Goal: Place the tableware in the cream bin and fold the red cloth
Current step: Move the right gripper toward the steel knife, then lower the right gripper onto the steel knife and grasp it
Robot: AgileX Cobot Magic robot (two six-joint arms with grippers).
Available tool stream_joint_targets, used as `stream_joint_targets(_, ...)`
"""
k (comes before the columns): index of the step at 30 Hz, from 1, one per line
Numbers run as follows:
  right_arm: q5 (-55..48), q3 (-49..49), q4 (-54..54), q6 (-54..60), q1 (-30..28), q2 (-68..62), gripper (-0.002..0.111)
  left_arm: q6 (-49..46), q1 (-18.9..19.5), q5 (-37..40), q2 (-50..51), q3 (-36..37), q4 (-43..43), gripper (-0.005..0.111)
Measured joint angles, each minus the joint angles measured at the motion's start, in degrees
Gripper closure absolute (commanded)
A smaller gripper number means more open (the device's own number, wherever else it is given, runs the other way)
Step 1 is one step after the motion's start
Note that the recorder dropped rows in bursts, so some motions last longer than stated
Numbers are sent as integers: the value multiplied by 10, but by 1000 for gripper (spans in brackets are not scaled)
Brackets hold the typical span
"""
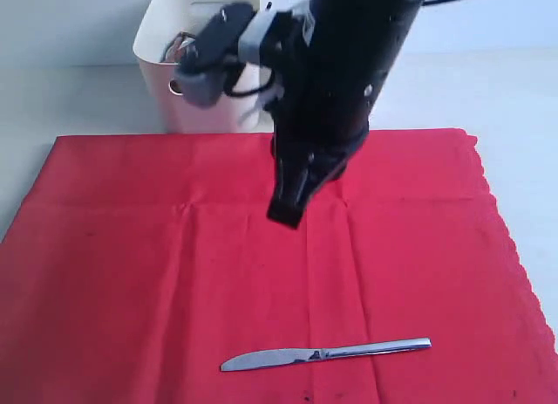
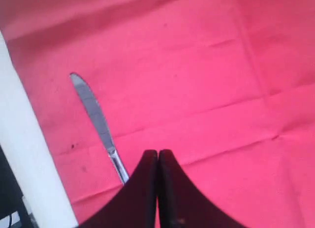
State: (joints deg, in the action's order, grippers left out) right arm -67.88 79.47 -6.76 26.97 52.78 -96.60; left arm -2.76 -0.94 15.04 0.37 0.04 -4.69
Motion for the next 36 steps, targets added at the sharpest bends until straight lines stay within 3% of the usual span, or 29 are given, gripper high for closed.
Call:
stream_joint_targets(11,58,-133,-13,0,4,0,106,0,0,0,0,0,0,104)
stream_joint_targets(14,82,-158,-13,0,4,0,97,0,0,0,0,0,0,104)
stream_joint_targets(22,120,-216,-15,17,5,0,59,0,0,0,0,0,0,104)
stream_joint_targets(36,169,-251,22,39,102,-33,56,0,0,0,0,0,0,104)
